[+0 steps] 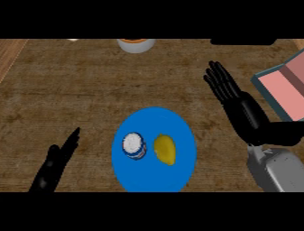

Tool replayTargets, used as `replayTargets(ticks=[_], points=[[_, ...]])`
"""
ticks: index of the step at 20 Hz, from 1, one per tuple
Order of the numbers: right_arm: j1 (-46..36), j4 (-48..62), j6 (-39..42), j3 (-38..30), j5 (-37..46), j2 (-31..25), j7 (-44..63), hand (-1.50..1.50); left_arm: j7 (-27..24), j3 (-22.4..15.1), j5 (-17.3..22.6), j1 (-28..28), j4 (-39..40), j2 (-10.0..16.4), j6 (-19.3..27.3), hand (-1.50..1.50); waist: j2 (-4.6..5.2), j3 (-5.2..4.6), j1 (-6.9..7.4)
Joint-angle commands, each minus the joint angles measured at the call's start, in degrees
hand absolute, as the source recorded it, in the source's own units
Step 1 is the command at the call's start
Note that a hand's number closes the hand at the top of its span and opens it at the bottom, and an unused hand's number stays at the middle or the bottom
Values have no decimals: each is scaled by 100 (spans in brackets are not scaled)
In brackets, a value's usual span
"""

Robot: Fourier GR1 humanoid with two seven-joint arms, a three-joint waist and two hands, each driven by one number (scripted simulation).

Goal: Pick the lemon from the plate and place it in the cardboard box

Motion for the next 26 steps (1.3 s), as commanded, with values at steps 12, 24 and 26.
replayTargets(ticks=[12,24,26], points=[[1776,2316,-2031,-1182,956,615,-2249,-150,-363,1464,1070,-1228,-927,-557,475,0,48,-112,-237],[1581,902,250,31,1767,-1694,-288,-150,-146,1485,922,-1093,-1187,-531,495,0,-1,-141,-244],[1345,296,314,232,1751,-1667,671,-150,-129,1316,795,-985,-1396,-705,664,0,-11,-139,-218]])
